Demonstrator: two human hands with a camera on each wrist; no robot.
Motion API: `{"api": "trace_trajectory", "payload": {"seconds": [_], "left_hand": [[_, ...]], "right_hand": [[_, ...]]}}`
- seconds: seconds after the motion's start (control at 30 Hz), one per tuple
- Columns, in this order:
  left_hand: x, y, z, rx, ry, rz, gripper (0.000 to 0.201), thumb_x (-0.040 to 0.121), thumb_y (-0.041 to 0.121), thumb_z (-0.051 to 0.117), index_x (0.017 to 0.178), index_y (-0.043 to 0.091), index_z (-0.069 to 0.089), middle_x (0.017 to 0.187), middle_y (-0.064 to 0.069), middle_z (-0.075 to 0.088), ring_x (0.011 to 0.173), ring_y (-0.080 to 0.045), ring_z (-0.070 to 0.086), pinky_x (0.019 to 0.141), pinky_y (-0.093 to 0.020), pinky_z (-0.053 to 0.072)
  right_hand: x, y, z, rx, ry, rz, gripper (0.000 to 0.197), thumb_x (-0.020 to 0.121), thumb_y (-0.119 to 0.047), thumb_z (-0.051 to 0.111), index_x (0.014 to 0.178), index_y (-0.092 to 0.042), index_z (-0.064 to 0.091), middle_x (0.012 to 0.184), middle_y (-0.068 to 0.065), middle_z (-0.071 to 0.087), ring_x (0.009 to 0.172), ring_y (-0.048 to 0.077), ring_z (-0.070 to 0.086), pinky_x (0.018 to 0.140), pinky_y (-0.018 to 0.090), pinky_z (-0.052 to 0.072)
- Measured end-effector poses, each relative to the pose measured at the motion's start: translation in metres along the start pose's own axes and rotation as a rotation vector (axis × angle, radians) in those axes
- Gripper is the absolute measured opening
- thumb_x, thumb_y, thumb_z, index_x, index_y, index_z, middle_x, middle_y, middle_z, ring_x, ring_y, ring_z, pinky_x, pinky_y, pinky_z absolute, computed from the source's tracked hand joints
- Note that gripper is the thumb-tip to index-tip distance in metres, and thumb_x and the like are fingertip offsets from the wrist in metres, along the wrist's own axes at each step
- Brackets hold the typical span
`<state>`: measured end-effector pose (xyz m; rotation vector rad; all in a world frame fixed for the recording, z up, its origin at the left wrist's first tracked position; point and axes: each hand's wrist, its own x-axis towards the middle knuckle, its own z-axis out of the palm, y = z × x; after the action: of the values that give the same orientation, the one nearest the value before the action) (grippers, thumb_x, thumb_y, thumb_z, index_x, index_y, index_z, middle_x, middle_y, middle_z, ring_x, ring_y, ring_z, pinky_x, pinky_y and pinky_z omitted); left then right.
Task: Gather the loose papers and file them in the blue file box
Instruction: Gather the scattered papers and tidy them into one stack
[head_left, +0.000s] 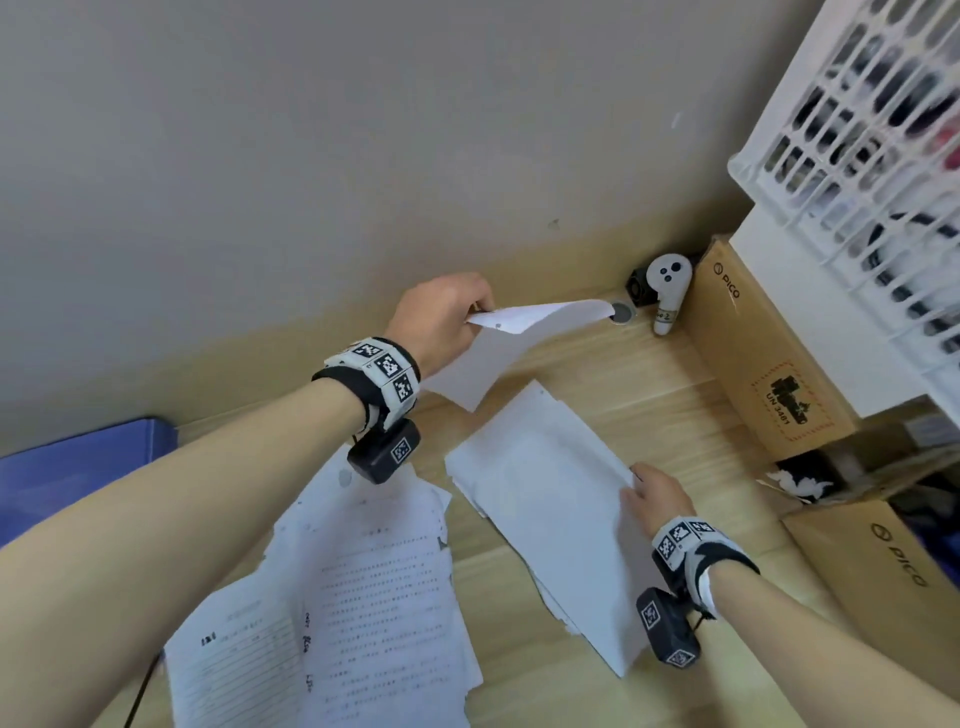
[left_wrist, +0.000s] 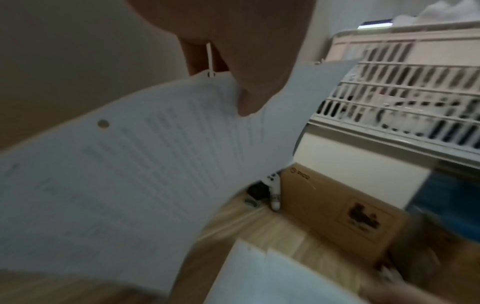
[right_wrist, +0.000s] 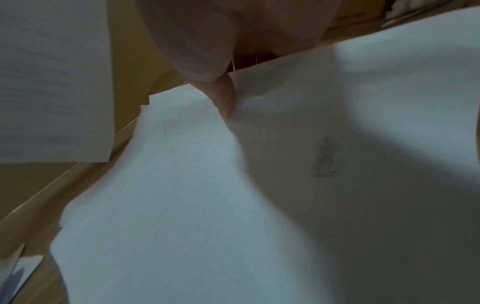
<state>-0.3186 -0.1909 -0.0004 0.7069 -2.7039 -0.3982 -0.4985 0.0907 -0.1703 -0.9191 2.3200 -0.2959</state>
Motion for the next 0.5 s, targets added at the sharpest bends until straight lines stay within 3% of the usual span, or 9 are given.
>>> {"api": "trace_trajectory", "payload": {"seconds": [0.1,0.2,0.37,0.43,0.5], "left_hand": [[-0.051,0.012,-0.004,0.06,-0.118,0.103,0.009,0.082,0.009,0.062,0.084,0.018,0.061,0.086,0.002,0.062,0.079,-0.02,0.057,0.054,-0.033,0.046],[-0.127,0.019,0.027,0.12,-0.324,0.092,0.014,0.081,0.005,0.058,0.085,0.018,0.057,0.091,0.003,0.058,0.085,-0.02,0.054,0.055,-0.032,0.036],[-0.23,0.022,0.089,0.066,-0.573,-0.035,0.04,0.079,-0.011,0.049,0.107,0.012,0.067,0.116,-0.003,0.062,0.111,-0.026,0.055,0.075,-0.036,0.049],[-0.257,0.028,0.104,0.086,-0.644,-0.061,0.036,0.083,-0.006,0.048,0.108,0.013,0.066,0.12,-0.003,0.061,0.116,-0.027,0.055,0.077,-0.036,0.05],[-0.278,0.035,0.116,0.095,-0.738,-0.102,0.036,0.093,0.008,0.046,0.128,0.015,0.055,0.145,-0.004,0.047,0.135,-0.029,0.043,0.095,-0.039,0.047]], "right_hand": [[-0.019,0.004,0.001,0.096,0.033,0.071,0.007,0.088,-0.013,0.054,0.087,-0.019,0.054,0.083,0.004,0.061,0.079,0.027,0.057,0.067,0.03,0.039],[-0.037,0.008,0.006,0.121,0.07,0.155,0.006,0.086,-0.019,0.057,0.089,-0.017,0.062,0.082,0.004,0.062,0.076,0.028,0.058,0.064,0.029,0.04],[-0.06,-0.006,-0.016,0.156,0.234,0.158,0.014,0.084,-0.022,0.059,0.09,-0.011,0.065,0.076,0.008,0.062,0.068,0.029,0.055,0.061,0.031,0.04],[-0.07,-0.02,-0.034,0.193,0.322,0.138,0.019,0.086,-0.024,0.06,0.097,-0.009,0.065,0.079,0.011,0.062,0.07,0.031,0.055,0.063,0.031,0.039],[-0.083,-0.041,-0.05,0.256,0.395,0.063,0.02,0.086,-0.024,0.061,0.098,-0.009,0.065,0.082,0.012,0.064,0.073,0.033,0.058,0.063,0.033,0.042]]}}
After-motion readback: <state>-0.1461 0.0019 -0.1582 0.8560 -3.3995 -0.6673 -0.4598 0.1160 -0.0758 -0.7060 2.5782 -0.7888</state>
